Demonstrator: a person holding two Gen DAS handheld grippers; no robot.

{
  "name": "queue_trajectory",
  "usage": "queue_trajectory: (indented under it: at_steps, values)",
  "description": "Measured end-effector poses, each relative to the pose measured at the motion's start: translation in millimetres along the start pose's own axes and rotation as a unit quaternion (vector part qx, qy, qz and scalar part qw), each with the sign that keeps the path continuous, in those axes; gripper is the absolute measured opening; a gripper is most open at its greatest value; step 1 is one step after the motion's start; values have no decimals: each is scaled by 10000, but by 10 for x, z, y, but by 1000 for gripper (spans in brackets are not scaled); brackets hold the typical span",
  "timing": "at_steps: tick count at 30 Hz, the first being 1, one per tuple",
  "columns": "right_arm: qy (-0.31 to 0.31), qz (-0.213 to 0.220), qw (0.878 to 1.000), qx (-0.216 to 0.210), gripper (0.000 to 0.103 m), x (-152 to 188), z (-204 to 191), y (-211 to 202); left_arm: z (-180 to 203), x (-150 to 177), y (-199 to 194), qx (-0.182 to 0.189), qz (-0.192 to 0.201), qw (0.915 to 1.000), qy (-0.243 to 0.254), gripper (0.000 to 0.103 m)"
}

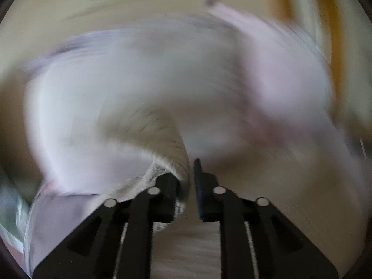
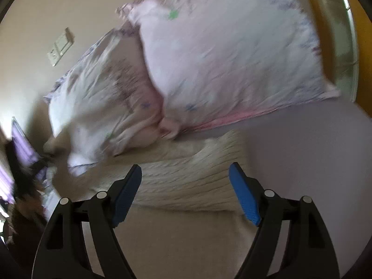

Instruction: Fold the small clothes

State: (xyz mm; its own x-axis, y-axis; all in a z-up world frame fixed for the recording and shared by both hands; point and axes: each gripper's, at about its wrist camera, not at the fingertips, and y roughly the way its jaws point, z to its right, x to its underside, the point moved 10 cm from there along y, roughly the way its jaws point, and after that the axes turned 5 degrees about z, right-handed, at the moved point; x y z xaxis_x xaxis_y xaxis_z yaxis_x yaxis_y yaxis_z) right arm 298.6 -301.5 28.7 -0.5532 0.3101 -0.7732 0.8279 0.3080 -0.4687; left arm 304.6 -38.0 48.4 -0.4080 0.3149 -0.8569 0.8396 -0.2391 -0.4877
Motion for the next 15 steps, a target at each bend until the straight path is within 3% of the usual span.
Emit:
queue_trajectory:
  at_steps: [1,2,4,6,10,12,15]
  values:
    - [43,-105,9999,-77,79,31,-26,34,475,199,134,417,-371,9976,413,17]
    - [82,-182,9997,-105,79,57,-30,54,709,353,175,691,-595,9942,575,17]
    - [241,-408,9987,-210,79,112,-10,73,780,514,136,882,-721,9921,519,17]
    - [389,-591,9970,-303,74,145,26,94,534,604,-36,814,-660,9945,75,17]
    - [658,-1059,9911,-462,54,255,13,284,-46,823,-411,553,-714,9934,-701,31]
    - [838,-1335,9865,-434,45,310,0,485,-260,1020,-602,583,-859,9881,-1132,33]
    - [1138,-1566,9809,-189,44,339,65,818,-489,1311,-868,608,-975,9785,-1712,41]
